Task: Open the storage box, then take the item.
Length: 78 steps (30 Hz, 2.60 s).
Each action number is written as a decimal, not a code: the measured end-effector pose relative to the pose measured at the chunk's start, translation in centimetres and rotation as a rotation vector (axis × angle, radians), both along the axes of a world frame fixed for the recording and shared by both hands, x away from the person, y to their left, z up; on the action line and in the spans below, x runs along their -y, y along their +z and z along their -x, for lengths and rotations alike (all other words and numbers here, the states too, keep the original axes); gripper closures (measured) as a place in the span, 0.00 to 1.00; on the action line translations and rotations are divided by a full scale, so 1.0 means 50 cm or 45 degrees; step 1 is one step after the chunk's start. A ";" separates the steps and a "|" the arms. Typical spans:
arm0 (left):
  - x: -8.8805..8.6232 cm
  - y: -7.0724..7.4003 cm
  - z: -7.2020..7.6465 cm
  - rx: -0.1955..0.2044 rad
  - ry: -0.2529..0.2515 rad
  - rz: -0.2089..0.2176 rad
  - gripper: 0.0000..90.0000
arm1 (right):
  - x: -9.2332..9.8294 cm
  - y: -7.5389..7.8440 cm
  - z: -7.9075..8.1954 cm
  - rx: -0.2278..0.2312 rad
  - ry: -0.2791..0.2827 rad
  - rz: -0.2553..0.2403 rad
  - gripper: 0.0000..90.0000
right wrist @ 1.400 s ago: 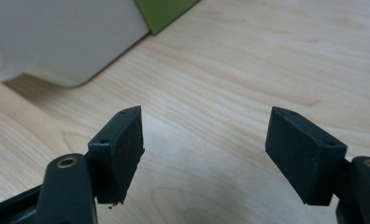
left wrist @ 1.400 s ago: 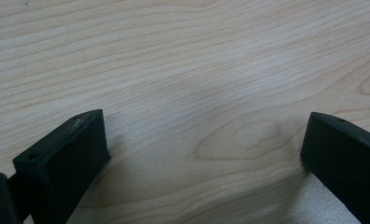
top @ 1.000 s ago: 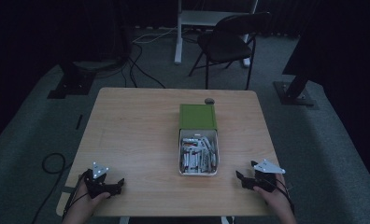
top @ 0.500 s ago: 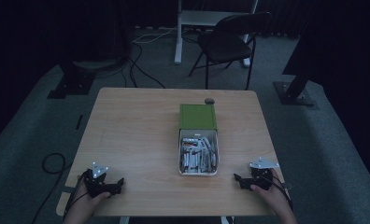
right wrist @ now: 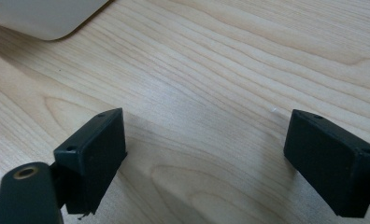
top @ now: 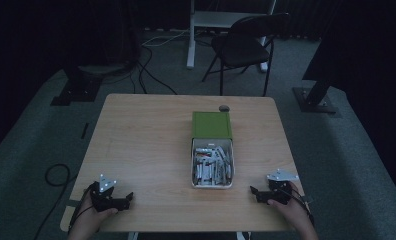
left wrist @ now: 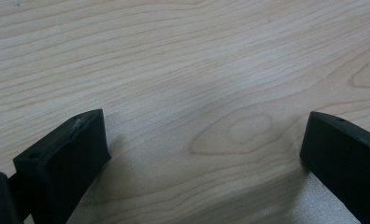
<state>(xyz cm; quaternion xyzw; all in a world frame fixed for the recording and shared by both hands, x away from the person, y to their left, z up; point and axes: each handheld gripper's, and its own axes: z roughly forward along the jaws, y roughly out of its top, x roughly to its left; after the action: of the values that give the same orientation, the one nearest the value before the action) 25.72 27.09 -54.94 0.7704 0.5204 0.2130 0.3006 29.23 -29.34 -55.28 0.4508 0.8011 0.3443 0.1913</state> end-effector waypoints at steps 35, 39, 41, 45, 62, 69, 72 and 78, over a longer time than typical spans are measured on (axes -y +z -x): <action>0.046 0.056 -0.012 0.030 -0.113 0.018 0.02 | 0.000 0.000 0.000 0.000 -0.001 0.000 0.14; 0.055 0.065 -0.015 0.034 -0.131 0.022 0.02 | 0.000 0.000 0.000 -0.001 -0.003 -0.002 0.14; 0.065 0.072 -0.018 0.051 -0.135 -0.015 0.02 | 0.000 0.000 0.000 0.000 -0.003 -0.002 0.14; 0.073 0.077 -0.023 0.058 -0.136 -0.010 0.02 | 0.000 0.000 0.000 0.000 -0.002 -0.002 0.14; 0.147 0.152 -0.045 0.102 -0.279 0.082 0.02 | 0.000 0.000 0.000 -0.002 -0.003 -0.002 0.14; 0.180 0.175 -0.050 0.134 -0.314 0.063 0.02 | 0.000 0.000 0.000 -0.003 -0.003 -0.002 0.14; 0.203 0.187 -0.057 0.137 -0.345 0.109 0.02 | 0.000 0.000 0.000 -0.003 -0.003 -0.002 0.14; 0.242 0.202 -0.066 0.154 -0.395 0.117 0.02 | 0.000 0.000 0.000 -0.002 -0.003 -0.002 0.14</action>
<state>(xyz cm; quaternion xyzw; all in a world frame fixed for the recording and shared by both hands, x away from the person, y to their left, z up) 29.03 14.97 -44.86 0.8127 0.3855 0.1860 0.3953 29.22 -29.34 -55.27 0.4521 0.8005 0.3443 0.1905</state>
